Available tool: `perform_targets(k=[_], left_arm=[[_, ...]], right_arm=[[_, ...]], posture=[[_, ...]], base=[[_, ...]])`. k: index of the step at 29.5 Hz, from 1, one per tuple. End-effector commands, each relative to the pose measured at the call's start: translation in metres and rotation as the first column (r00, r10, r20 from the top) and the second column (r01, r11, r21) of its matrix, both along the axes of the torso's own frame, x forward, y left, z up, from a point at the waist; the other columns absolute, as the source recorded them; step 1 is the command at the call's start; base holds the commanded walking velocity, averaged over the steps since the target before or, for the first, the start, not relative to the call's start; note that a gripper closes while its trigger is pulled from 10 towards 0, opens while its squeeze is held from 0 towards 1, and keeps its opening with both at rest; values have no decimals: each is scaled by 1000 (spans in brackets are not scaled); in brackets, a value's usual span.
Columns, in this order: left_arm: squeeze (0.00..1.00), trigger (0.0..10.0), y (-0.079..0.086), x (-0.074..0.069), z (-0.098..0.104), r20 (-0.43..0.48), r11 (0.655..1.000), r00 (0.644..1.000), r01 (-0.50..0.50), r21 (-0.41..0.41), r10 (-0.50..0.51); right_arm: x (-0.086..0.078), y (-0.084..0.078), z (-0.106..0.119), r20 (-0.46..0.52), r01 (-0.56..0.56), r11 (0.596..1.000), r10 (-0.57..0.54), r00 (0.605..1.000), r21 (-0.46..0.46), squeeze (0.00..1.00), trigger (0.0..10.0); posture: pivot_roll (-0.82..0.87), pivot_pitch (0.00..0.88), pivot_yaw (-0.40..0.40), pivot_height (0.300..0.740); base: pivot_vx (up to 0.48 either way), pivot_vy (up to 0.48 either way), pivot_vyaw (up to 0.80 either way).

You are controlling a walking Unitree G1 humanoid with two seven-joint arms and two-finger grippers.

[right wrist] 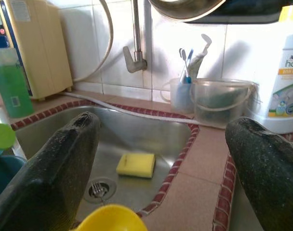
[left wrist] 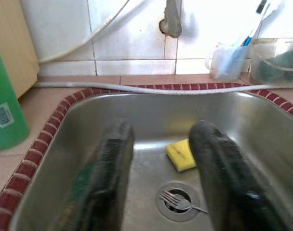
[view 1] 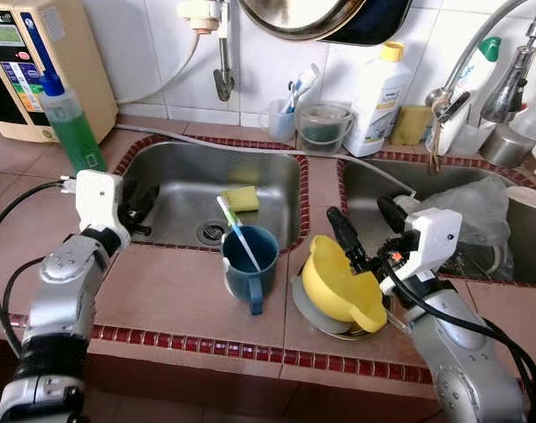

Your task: Kitchen organization

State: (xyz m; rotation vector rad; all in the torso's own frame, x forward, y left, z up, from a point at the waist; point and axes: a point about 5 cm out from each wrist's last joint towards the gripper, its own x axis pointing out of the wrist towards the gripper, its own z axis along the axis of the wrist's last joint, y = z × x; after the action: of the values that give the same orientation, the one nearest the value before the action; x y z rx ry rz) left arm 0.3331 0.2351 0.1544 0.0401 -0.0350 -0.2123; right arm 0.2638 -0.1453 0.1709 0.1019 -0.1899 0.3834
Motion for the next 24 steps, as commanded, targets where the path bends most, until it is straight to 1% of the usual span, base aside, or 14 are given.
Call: perform_targets(k=[1, 3, 6, 9, 10, 11, 15, 18, 19, 21, 24], left_arm=[[1000, 10000, -1, -3, 6, 14, 1000, 1000, 2, 0, -2], [1000, 10000, -4, -7, 10, 12, 1000, 1000, 15, -9, -15], [1000, 10000, -3, -10, 12, 8, 1000, 1000, 15, -13, -15], [1000, 10000, 0, -16, 18, -2, 998, 1000, 8, -59, -8], [1000, 10000, -1, -21, 23, -19, 997, 1000, 22, -81, -24], [1000, 10000, -1, -21, 23, -19, 997, 1000, 22, -81, -24], [1000, 10000, -1, -29, 27, -38, 991, 997, 68, -111, -73], [1000, 10000, -5, -36, 32, -57, 984, 990, 124, -125, -132], [1000, 10000, -5, -36, 32, -59, 983, 989, 129, -128, -138], [1000, 10000, -9, -40, 35, -59, 978, 984, 159, -132, -168], [1000, 10000, -22, -50, 37, -85, 962, 964, 242, -130, -254]], right_arm=[[2, -1, 1, 13, 3, 1000, -3, 1000, -4, 0, 10000], [4, -1, 1, 17, 0, 1000, 0, 1000, -4, 0, 10000], [5, -2, 1, 18, -1, 1000, 1, 1000, -6, 0, 10000], [7, -2, 0, 22, 2, 1000, -1, 1000, -9, 0, 10000], [8, -5, 0, 30, 21, 1000, -20, 999, -21, 0, 10000], [8, -5, 0, 30, 21, 1000, -20, 999, -21, 0, 10000], [12, -12, 0, 43, 60, 997, -58, 997, -39, 0, 10000], [16, -17, 1, 63, 93, 991, -87, 994, -92, 0, 10000], [16, -17, 1, 63, 93, 991, -88, 994, -93, 0, 10000], [16, -16, 1, 58, 81, 994, -76, 995, -78, 0, 10000], [11, -8, 2, 38, -9, 998, 12, 999, -62, 0, 10000]], posture=[[67, 0, -22, 740], [71, 0, -24, 740], [77, 0, -28, 740], [79, 0, -29, 740], [81, 0, -30, 740], [81, 0, -30, 740], [88, 0, -32, 740], [95, 0, -39, 740], [95, 0, -39, 740], [100, 0, -43, 740], [101, 0, -48, 740]], base=[[0, 0, 0], [0, 0, 0], [0, 0, 0], [0, 0, 0], [0, 0, 0], [0, 0, 0], [0, 0, 0], [0, 0, 0], [0, 0, 0], [0, 0, 0], [0, 0, 0]])
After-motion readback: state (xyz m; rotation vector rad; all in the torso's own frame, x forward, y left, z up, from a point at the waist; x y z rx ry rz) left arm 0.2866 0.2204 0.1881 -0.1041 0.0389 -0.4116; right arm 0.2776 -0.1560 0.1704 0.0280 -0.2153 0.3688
